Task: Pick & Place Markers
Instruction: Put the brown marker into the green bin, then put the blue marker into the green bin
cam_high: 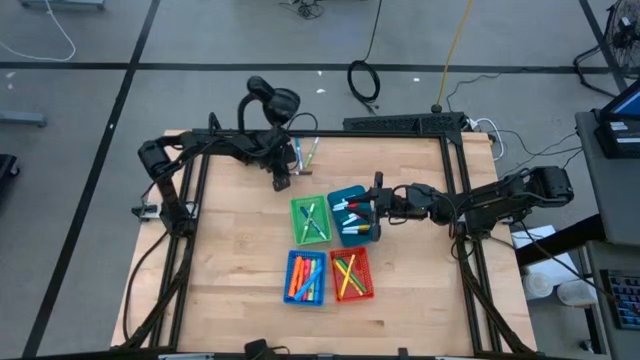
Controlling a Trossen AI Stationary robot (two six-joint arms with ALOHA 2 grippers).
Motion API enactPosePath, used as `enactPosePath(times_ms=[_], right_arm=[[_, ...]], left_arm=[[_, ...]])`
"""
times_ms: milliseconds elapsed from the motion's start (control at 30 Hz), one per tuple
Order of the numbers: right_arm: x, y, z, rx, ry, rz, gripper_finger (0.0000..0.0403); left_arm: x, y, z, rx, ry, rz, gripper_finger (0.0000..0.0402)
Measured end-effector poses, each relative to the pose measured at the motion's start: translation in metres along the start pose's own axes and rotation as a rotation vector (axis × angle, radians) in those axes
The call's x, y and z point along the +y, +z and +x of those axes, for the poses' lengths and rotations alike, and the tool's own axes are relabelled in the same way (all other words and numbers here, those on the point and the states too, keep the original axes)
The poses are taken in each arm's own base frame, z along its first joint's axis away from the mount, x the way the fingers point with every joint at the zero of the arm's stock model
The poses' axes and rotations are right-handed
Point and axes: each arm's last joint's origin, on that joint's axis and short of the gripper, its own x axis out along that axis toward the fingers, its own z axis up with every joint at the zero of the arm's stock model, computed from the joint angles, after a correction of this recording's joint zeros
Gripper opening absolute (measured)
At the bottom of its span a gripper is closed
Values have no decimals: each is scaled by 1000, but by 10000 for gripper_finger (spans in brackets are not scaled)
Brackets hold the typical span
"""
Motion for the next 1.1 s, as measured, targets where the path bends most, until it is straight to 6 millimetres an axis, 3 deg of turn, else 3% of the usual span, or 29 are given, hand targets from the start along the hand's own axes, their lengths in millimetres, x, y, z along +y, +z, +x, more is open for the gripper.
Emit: enactPosePath(times_ms=[267,633,1100], right_arm=[[0,0,0,0,0,0,91],[0,0,0,0,0,0,91],[0,0,0,0,1,1,91]], left_arm=[[-6,-7,0,67,-92,-8,21],[-45,-6,-13,138,-186,37,20],[-84,5,-87,-11,-83,144,1]])
